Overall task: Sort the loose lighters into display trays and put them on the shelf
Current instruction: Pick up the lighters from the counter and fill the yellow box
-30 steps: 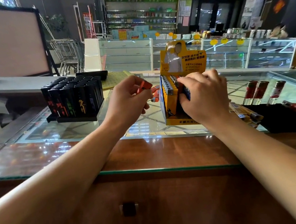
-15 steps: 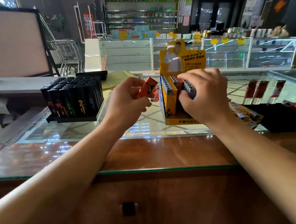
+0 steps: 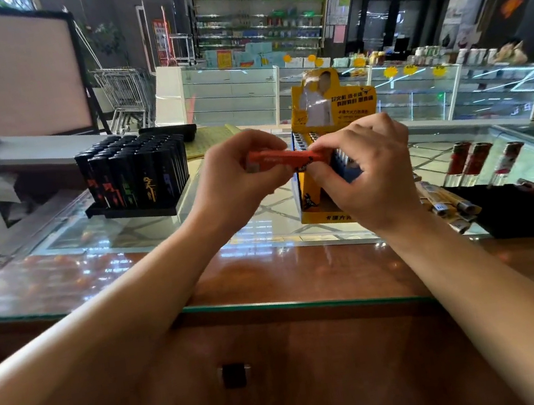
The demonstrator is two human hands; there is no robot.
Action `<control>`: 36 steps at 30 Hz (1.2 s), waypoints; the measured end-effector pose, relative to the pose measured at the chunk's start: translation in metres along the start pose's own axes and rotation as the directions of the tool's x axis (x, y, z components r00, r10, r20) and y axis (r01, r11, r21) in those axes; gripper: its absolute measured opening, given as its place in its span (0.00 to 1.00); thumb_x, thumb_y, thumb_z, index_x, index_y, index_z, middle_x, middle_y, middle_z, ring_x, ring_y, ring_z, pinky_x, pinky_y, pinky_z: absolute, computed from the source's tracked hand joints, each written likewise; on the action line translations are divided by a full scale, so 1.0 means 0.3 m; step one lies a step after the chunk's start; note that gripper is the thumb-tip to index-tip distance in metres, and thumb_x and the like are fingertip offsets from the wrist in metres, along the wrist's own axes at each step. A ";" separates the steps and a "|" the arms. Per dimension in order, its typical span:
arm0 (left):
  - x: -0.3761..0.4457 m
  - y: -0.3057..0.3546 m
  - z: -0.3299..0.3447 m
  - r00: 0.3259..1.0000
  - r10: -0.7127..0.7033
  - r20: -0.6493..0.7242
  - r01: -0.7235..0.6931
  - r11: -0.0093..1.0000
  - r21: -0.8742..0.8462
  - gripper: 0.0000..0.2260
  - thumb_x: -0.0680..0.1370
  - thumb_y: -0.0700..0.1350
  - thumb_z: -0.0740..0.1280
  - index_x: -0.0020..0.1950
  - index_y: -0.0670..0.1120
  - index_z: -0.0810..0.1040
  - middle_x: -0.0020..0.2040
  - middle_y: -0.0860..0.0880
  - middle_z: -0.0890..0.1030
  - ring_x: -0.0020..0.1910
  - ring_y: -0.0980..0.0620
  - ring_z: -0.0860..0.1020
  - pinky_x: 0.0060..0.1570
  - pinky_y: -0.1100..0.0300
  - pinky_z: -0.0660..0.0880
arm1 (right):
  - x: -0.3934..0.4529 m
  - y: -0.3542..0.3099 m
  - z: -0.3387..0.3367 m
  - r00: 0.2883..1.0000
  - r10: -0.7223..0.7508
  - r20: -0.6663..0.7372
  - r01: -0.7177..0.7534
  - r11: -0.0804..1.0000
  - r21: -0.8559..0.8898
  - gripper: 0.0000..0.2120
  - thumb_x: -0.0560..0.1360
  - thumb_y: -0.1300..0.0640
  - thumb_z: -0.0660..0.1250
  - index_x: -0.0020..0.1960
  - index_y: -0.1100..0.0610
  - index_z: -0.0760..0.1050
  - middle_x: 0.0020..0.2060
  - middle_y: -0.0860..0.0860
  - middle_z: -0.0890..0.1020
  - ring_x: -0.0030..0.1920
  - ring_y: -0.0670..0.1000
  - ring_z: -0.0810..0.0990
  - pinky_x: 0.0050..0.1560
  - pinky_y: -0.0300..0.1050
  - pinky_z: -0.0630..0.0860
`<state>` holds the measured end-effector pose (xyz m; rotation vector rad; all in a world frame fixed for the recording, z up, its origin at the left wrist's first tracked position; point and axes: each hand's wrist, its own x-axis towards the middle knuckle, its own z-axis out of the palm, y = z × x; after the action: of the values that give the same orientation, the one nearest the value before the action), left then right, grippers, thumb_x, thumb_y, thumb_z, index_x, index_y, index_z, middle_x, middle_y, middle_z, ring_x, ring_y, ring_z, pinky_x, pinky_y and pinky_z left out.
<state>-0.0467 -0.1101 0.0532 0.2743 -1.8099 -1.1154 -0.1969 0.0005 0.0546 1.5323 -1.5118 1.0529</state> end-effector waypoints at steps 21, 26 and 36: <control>-0.029 -0.007 0.019 0.993 -0.015 0.119 0.000 0.993 0.121 0.11 0.70 0.40 0.77 0.48 0.51 0.81 0.42 0.50 0.83 0.38 0.45 0.83 0.38 0.43 0.82 | -0.010 -0.018 -0.020 0.998 0.052 0.019 -0.054 0.990 0.132 0.17 0.73 0.48 0.69 0.58 0.55 0.81 0.41 0.37 0.71 0.46 0.51 0.75 0.46 0.35 0.69; -0.031 -0.011 0.024 0.991 0.056 0.120 -0.081 0.973 0.215 0.08 0.73 0.41 0.76 0.49 0.49 0.81 0.41 0.53 0.83 0.39 0.53 0.83 0.43 0.49 0.81 | -0.015 -0.018 -0.023 0.993 0.109 0.044 -0.115 0.979 0.170 0.12 0.73 0.50 0.70 0.55 0.52 0.82 0.42 0.49 0.75 0.42 0.48 0.74 0.43 0.28 0.69; -0.032 -0.008 0.008 0.977 0.205 0.064 -0.207 0.811 0.547 0.15 0.74 0.47 0.74 0.61 0.49 0.82 0.57 0.53 0.82 0.48 0.65 0.74 0.48 0.77 0.66 | 0.007 0.048 -0.065 0.924 0.321 -0.207 -0.234 0.905 0.356 0.06 0.75 0.61 0.69 0.52 0.55 0.78 0.42 0.43 0.79 0.42 0.49 0.78 0.44 0.47 0.77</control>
<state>-0.0444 -0.1041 0.0453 0.4007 -2.0800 -0.4167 -0.2126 0.0167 0.0636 1.3397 -1.4494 1.6765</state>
